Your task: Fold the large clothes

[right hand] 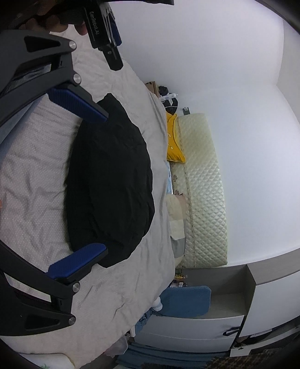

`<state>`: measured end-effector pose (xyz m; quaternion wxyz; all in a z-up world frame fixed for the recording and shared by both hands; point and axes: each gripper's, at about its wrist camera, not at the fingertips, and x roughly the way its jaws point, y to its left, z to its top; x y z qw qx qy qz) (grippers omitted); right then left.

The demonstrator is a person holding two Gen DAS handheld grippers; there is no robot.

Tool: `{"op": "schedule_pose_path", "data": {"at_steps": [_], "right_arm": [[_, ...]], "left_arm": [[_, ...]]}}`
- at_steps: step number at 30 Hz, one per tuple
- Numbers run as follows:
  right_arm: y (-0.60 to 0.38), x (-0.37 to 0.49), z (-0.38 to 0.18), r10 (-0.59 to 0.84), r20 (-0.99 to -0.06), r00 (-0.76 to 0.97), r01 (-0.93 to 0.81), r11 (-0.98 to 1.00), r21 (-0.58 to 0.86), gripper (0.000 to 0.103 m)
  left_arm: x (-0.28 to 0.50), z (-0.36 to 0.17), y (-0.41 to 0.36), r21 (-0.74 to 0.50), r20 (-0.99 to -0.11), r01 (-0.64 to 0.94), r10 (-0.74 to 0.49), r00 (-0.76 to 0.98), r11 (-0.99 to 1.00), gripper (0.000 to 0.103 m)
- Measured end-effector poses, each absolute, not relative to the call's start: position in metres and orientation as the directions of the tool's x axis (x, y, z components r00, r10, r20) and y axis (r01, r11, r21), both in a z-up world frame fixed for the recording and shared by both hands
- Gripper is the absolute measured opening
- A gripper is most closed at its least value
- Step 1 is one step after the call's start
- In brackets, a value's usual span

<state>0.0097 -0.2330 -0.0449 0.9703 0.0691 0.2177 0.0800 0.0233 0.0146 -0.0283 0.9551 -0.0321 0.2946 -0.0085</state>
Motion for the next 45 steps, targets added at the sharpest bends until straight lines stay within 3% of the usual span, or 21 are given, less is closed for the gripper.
{"op": "schedule_pose_path", "data": {"at_steps": [8, 45], "right_arm": [[-0.23, 0.004, -0.042, 0.167, -0.409, 0.897, -0.11, 0.981, 0.159, 0.103], [-0.216, 0.001, -0.044, 0.131, -0.42, 0.898, -0.087, 0.989, 0.121, 0.103]], "left_arm": [[0.025, -0.036, 0.009, -0.02, -0.576, -0.001, -0.011, 0.818, 1.0, 0.103], [0.02, -0.042, 0.011, -0.02, -0.586, -0.008, -0.005, 0.81, 1.0, 0.103]]}}
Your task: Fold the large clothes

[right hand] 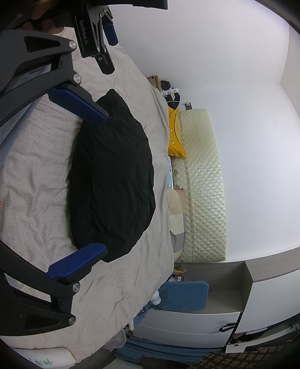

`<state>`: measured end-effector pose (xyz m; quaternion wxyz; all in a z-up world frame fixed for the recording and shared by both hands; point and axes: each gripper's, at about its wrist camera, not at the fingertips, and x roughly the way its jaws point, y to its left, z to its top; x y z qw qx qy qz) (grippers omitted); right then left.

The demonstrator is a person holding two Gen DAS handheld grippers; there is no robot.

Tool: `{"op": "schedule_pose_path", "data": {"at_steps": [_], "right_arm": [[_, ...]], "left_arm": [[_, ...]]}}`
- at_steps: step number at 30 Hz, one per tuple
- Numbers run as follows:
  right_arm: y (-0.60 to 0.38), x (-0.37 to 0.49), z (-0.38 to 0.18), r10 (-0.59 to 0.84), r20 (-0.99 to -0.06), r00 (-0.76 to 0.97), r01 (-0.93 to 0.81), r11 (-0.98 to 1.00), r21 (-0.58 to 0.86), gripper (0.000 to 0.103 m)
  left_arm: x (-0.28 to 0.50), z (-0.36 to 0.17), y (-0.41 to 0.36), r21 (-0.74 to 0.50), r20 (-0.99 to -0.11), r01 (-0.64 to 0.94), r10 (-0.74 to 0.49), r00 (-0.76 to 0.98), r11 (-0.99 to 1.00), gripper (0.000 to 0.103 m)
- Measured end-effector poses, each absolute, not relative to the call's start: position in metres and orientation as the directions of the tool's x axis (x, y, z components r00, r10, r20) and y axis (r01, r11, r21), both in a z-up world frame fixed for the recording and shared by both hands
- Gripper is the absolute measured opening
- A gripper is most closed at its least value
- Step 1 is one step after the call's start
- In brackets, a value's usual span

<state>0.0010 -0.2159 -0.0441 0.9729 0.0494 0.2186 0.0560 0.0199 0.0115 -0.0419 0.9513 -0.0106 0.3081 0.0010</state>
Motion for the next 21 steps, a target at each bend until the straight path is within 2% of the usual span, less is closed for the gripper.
{"op": "schedule_pose_path", "data": {"at_steps": [21], "right_arm": [[-0.2137, -0.0007, -0.0435, 0.133, -0.417, 0.899, -0.088, 0.988, 0.125, 0.103]], "left_arm": [[0.0176, -0.0398, 0.0094, -0.022, -0.574, -0.005, -0.009, 0.819, 1.0, 0.103]]}}
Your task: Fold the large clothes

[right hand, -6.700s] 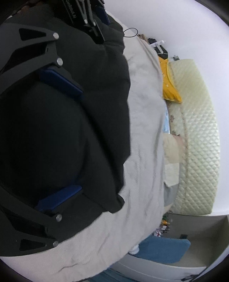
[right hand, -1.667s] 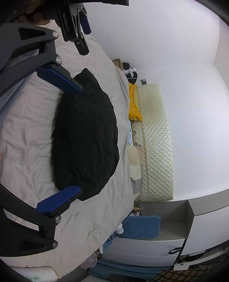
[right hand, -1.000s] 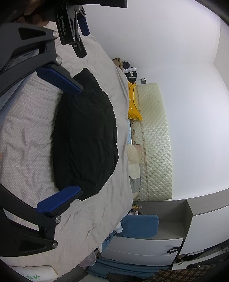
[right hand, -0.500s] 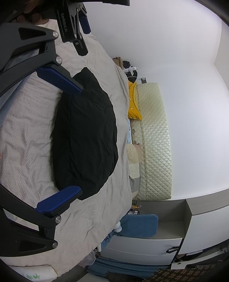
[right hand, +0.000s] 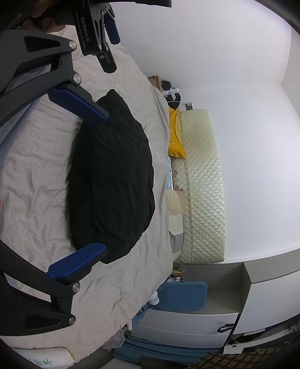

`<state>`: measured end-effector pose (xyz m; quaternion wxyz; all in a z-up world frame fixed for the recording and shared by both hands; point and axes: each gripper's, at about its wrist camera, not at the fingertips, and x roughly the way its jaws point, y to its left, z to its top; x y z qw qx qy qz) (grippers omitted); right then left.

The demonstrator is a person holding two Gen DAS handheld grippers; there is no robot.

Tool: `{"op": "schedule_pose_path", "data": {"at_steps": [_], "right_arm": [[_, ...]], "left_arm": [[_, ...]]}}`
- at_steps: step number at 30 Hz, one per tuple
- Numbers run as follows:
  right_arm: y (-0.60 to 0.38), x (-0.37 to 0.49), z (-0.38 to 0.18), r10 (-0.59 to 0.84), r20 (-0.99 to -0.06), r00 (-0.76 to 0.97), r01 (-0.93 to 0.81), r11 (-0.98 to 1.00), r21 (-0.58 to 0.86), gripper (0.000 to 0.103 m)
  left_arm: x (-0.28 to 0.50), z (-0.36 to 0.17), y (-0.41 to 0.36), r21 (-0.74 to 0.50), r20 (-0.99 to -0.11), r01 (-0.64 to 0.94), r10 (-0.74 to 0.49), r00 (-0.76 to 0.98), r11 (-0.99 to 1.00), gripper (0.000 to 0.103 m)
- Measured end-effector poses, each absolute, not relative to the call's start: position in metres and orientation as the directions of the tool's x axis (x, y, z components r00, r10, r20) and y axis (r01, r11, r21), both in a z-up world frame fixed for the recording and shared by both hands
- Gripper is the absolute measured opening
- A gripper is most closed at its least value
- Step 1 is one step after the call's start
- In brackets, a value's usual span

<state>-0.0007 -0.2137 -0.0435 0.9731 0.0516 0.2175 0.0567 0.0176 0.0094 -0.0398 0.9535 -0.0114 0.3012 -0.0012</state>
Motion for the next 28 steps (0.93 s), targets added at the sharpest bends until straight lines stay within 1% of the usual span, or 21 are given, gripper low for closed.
{"op": "schedule_pose_path", "data": {"at_steps": [4, 14, 20, 28], "right_arm": [[-0.2149, -0.0008, -0.0432, 0.136, -0.416, 0.899, -0.089, 0.987, 0.132, 0.103], [-0.2166, 0.0006, -0.0434, 0.125, -0.416, 0.901, -0.08, 0.989, 0.124, 0.103], [-0.2155, 0.0001, -0.0435, 0.122, -0.415, 0.902, -0.079, 0.99, 0.119, 0.103], [-0.216, 0.0017, -0.0451, 0.13, -0.427, 0.895, -0.083, 0.989, 0.126, 0.103]], "left_arm": [[0.0155, -0.0383, 0.0098, -0.034, -0.569, 0.005, -0.024, 0.822, 0.999, 0.103], [0.0171, -0.0412, 0.0107, -0.025, -0.576, -0.007, -0.009, 0.818, 1.0, 0.103], [0.0181, -0.0424, 0.0144, -0.051, -0.585, 0.0, -0.03, 0.81, 0.999, 0.103], [0.017, -0.0431, 0.0179, -0.052, -0.586, 0.0, -0.031, 0.81, 0.999, 0.103]]}}
